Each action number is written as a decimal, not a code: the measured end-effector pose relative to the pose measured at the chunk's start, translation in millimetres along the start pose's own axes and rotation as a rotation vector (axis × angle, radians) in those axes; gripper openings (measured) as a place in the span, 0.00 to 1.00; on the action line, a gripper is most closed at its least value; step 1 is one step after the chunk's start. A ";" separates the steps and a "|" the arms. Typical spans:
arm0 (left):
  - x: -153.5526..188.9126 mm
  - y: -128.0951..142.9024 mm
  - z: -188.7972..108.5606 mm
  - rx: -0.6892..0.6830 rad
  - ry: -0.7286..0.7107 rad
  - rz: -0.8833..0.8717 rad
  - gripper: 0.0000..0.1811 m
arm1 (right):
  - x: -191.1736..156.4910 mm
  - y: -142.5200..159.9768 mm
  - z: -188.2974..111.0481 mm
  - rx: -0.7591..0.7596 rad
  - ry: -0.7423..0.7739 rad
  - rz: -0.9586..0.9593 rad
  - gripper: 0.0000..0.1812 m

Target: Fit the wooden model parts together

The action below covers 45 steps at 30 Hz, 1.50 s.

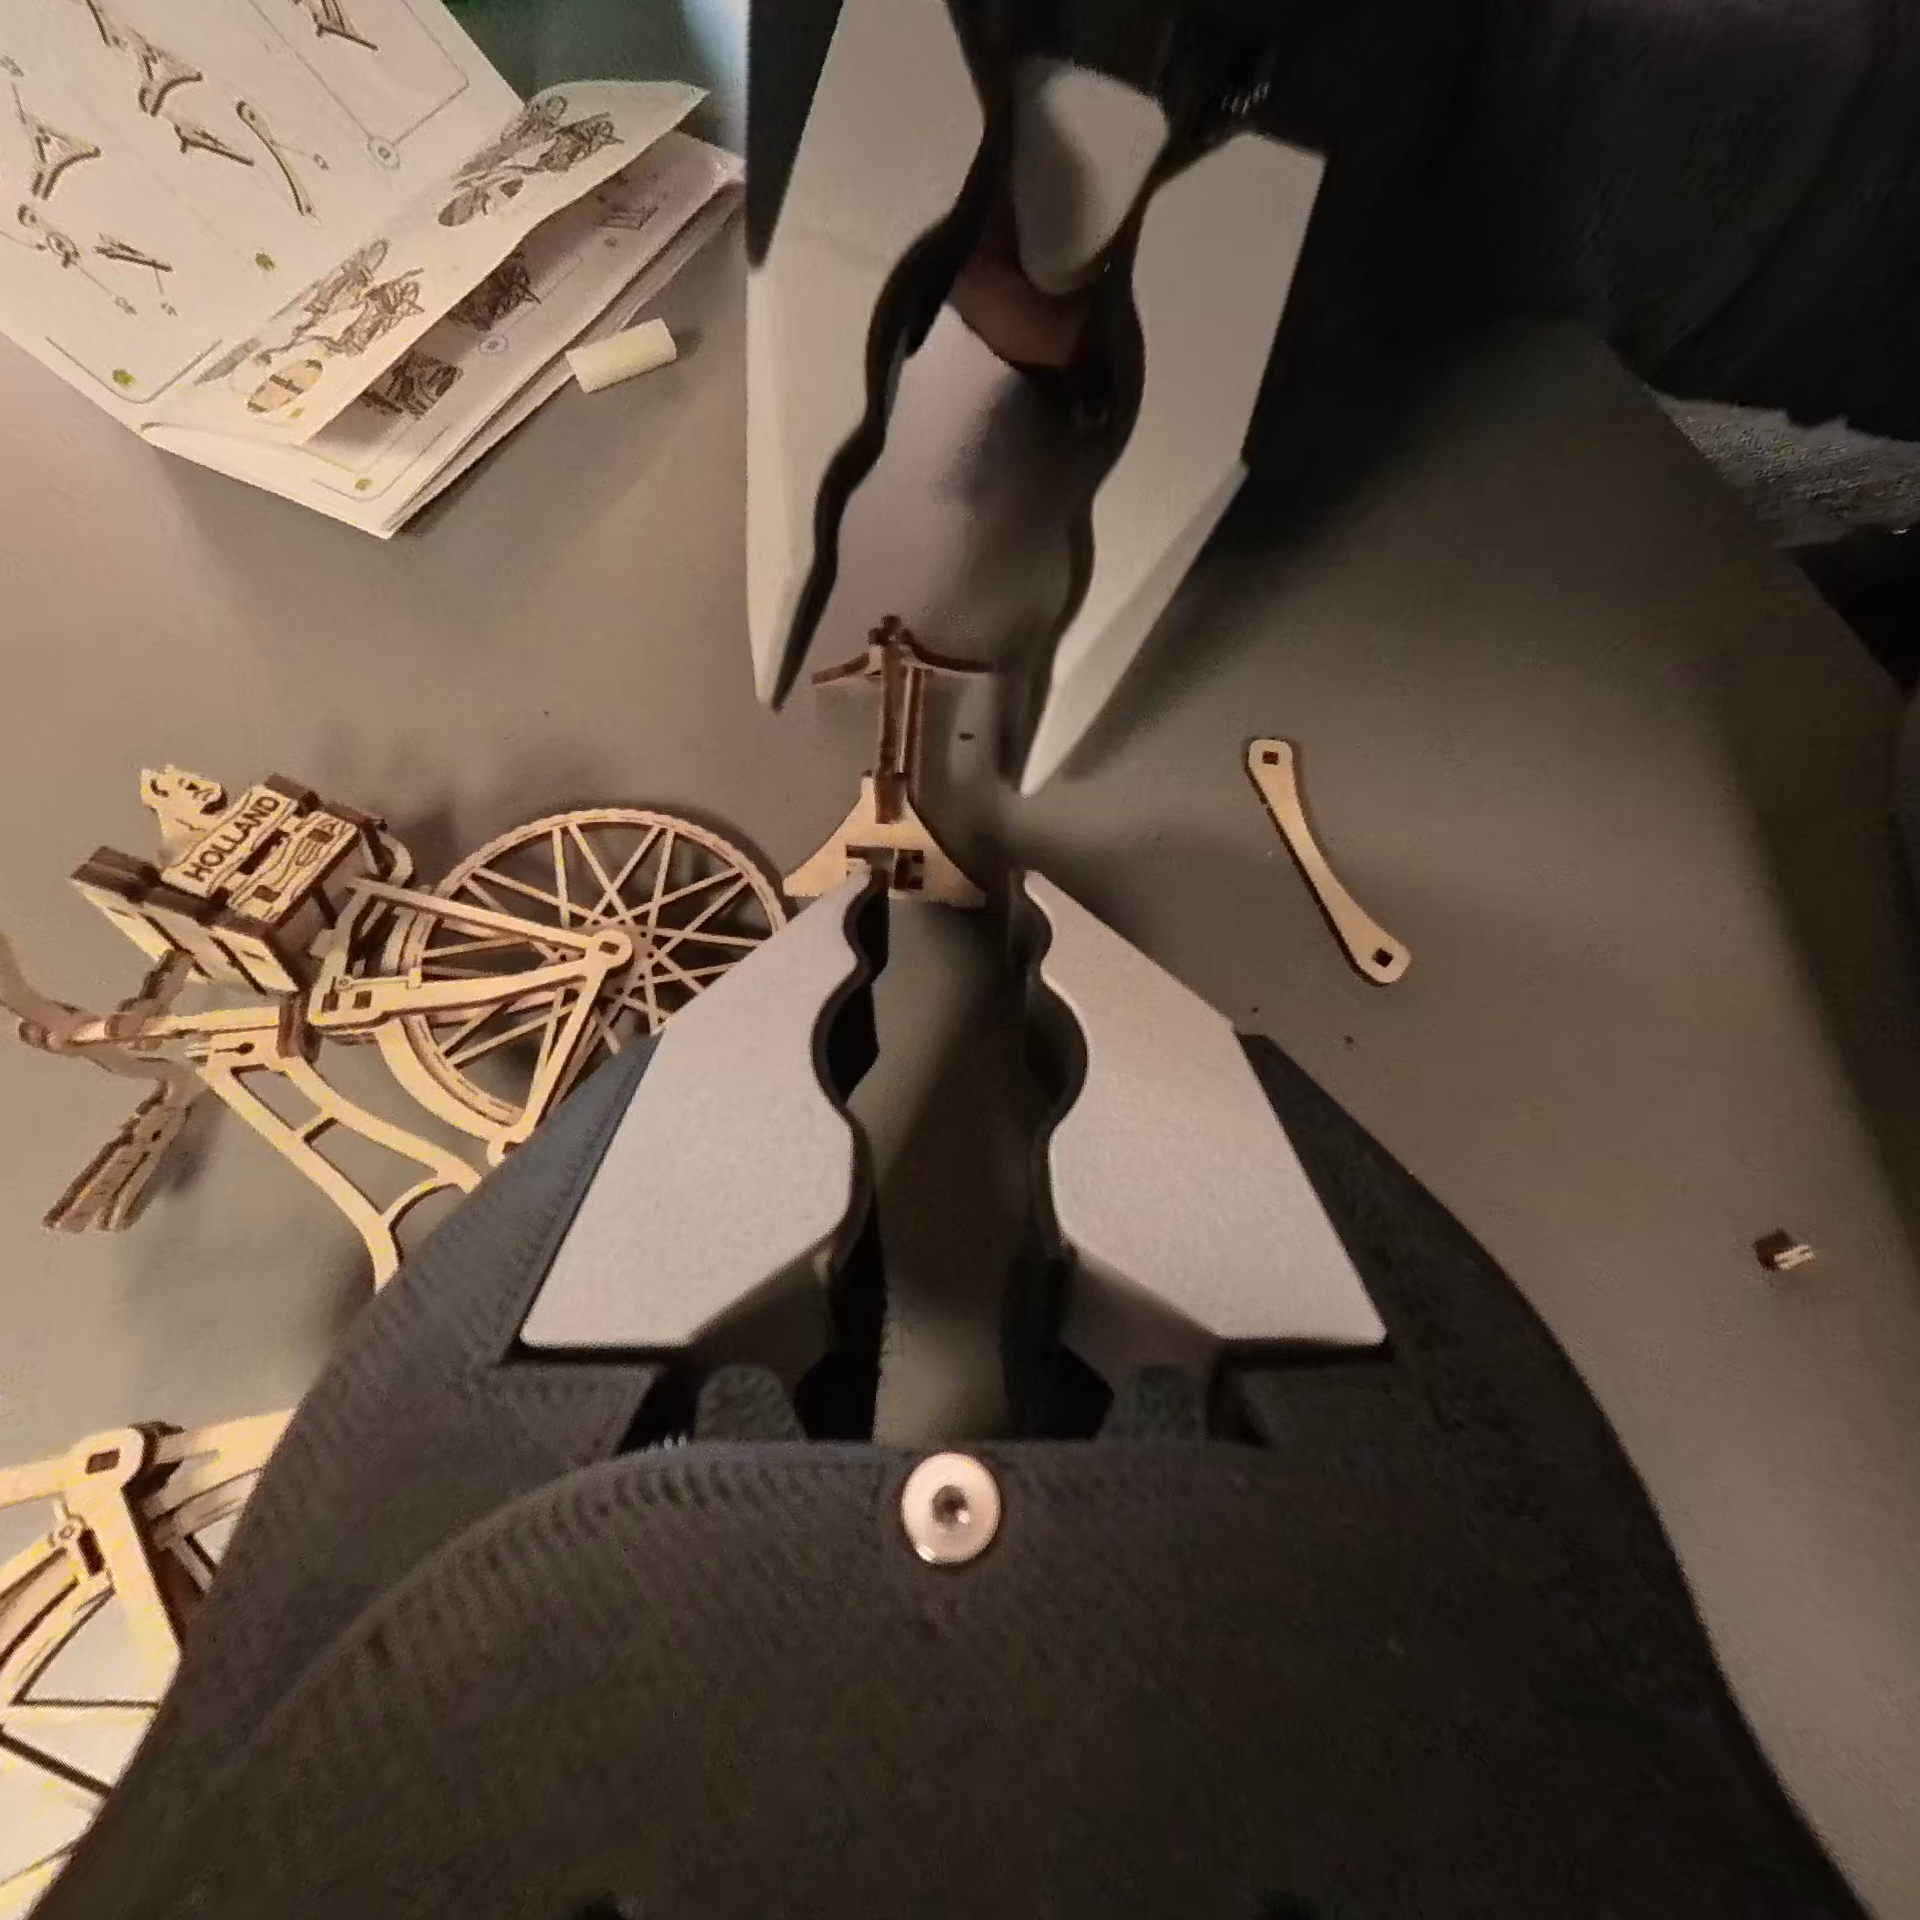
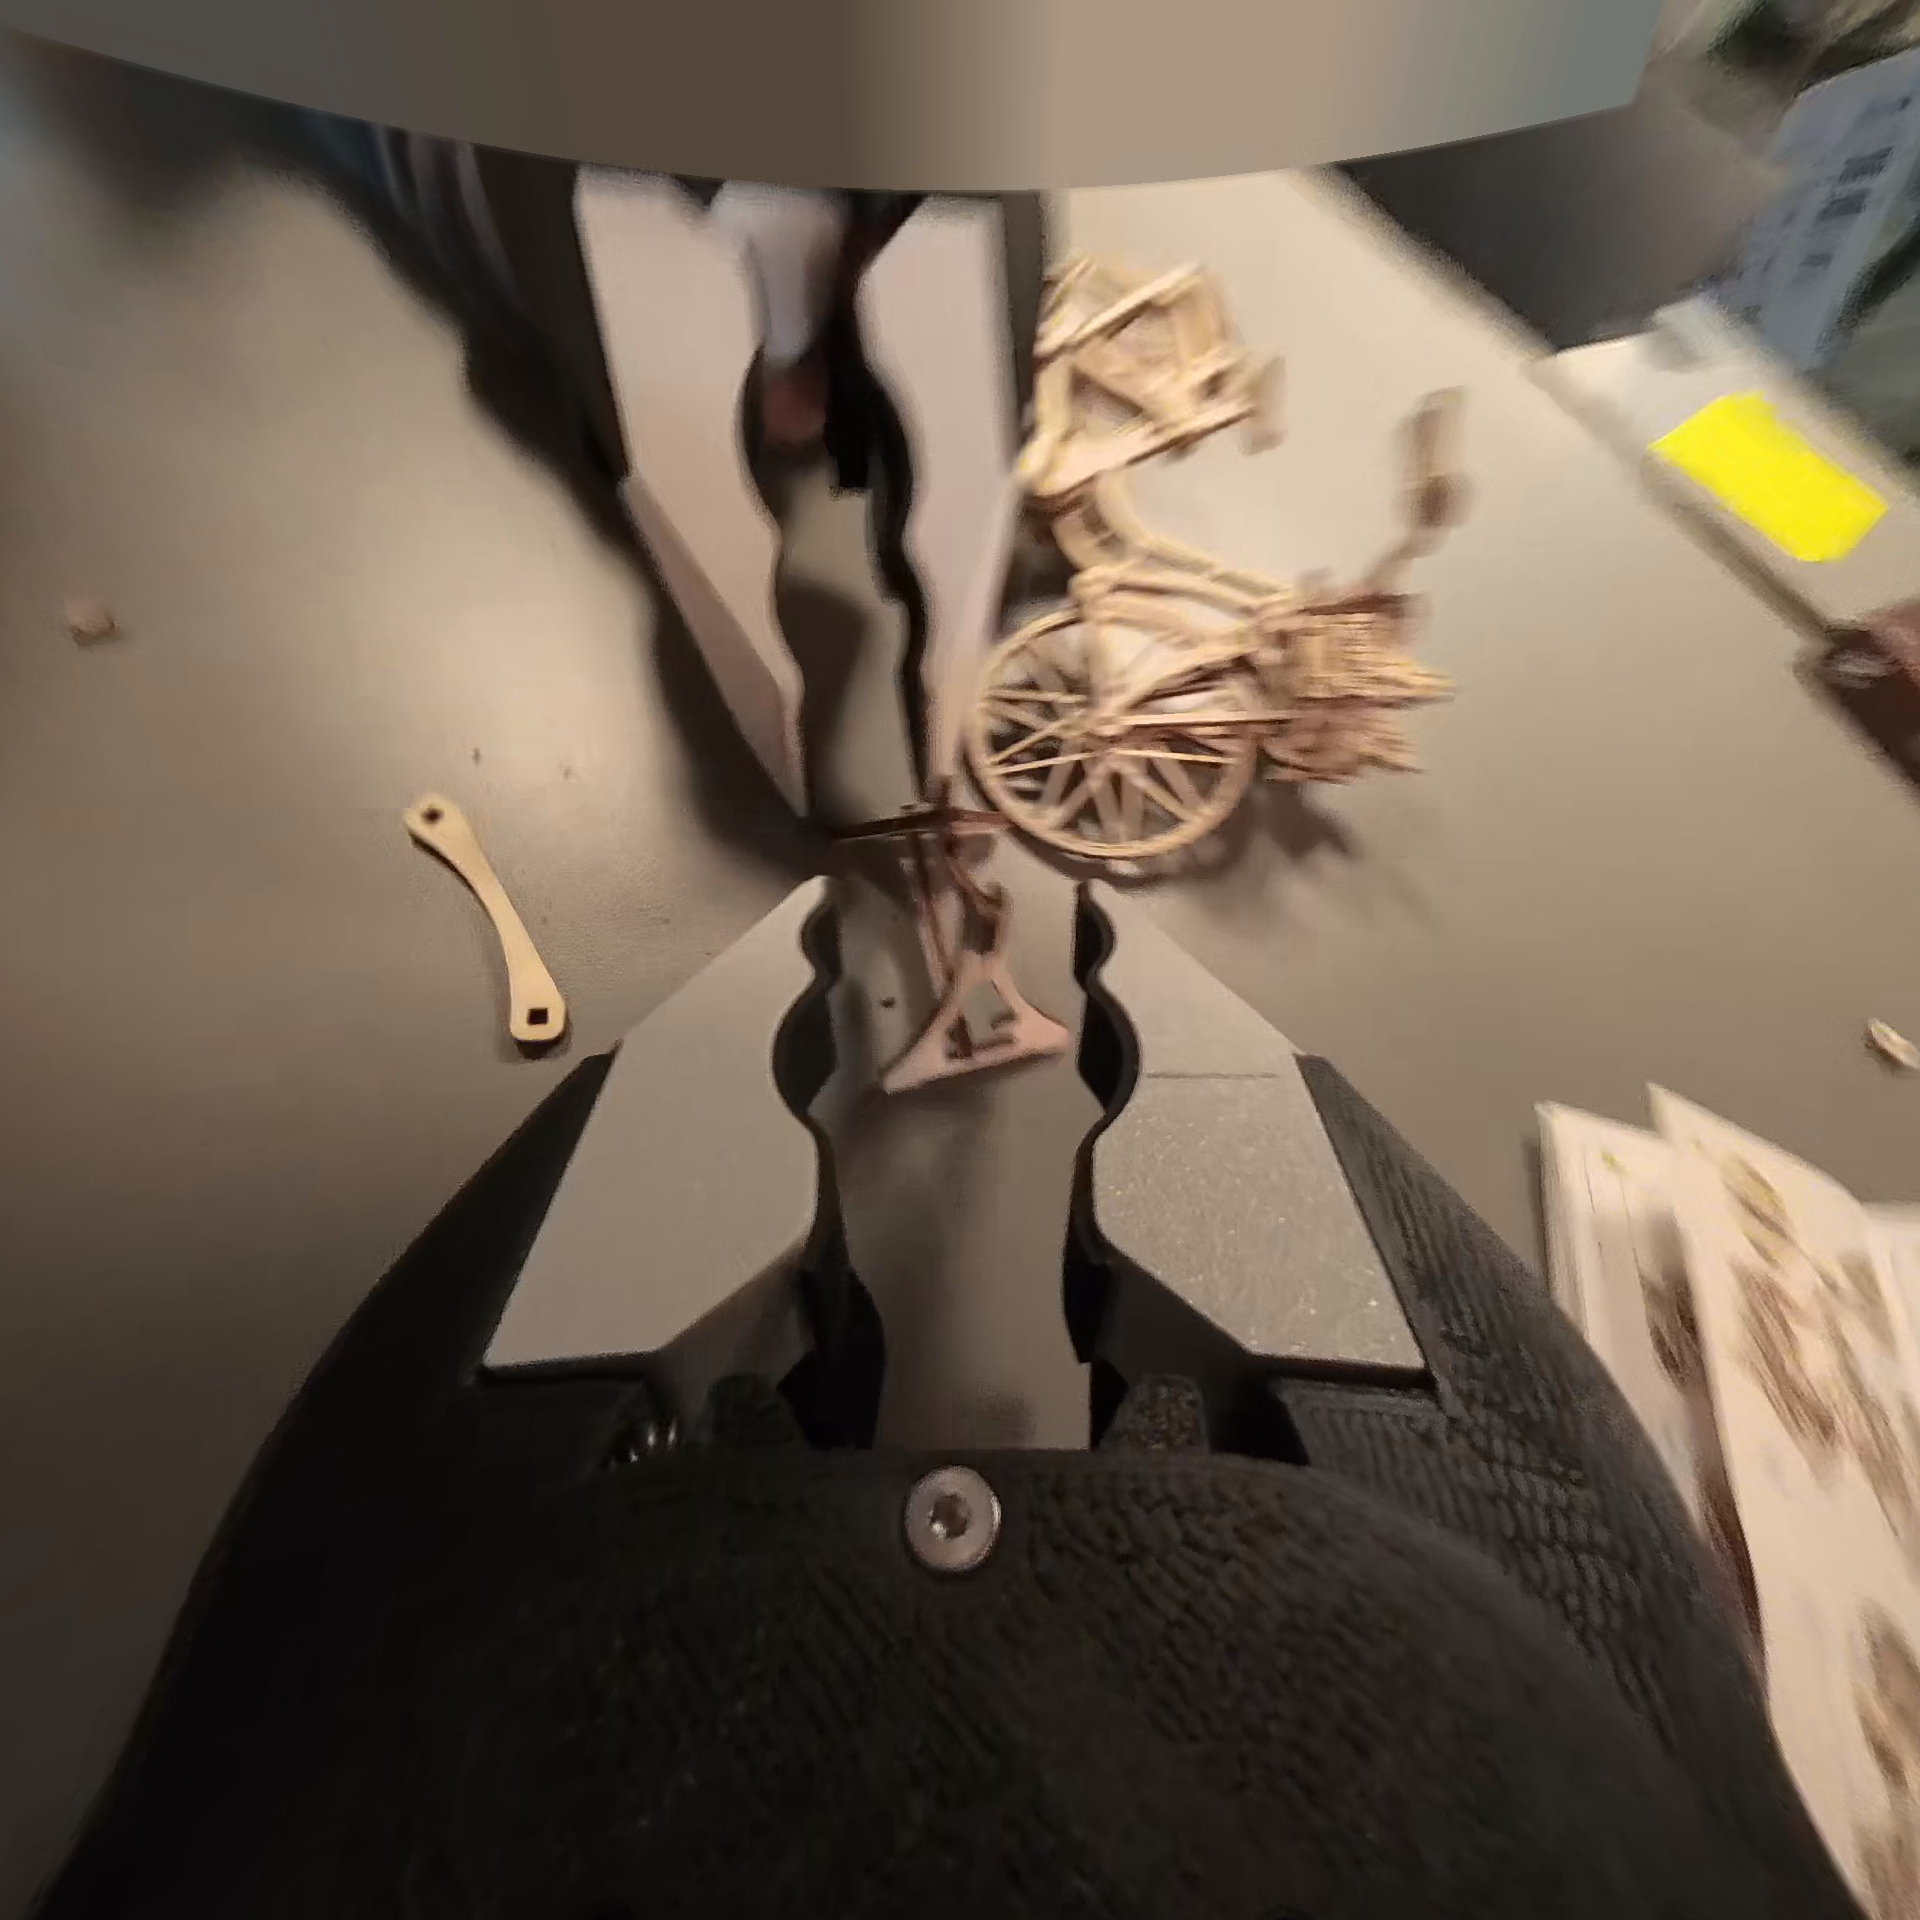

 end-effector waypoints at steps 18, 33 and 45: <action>0.8 0.5 1.3 -0.014 -0.006 0.012 0.12 | 0.0 -3.5 17.1 -0.076 -0.154 0.000 0.06; -5.8 -1.0 3.6 -0.018 -0.001 0.057 0.33 | 7.1 -4.3 12.7 -0.034 -0.220 0.114 0.13; -8.7 -2.6 10.3 -0.052 0.071 0.088 0.22 | 12.0 -0.6 -11.7 -0.045 -0.069 0.143 0.22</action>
Point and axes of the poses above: each gripper's, where its closed fingertips meet, z out along the fingers, y out of its underside, x = y × z across the jaws, the point moved 6 cm from there along -z, back along the fingers, and after that the axes turned 10 degrees about -x, right-handed, at the moved point
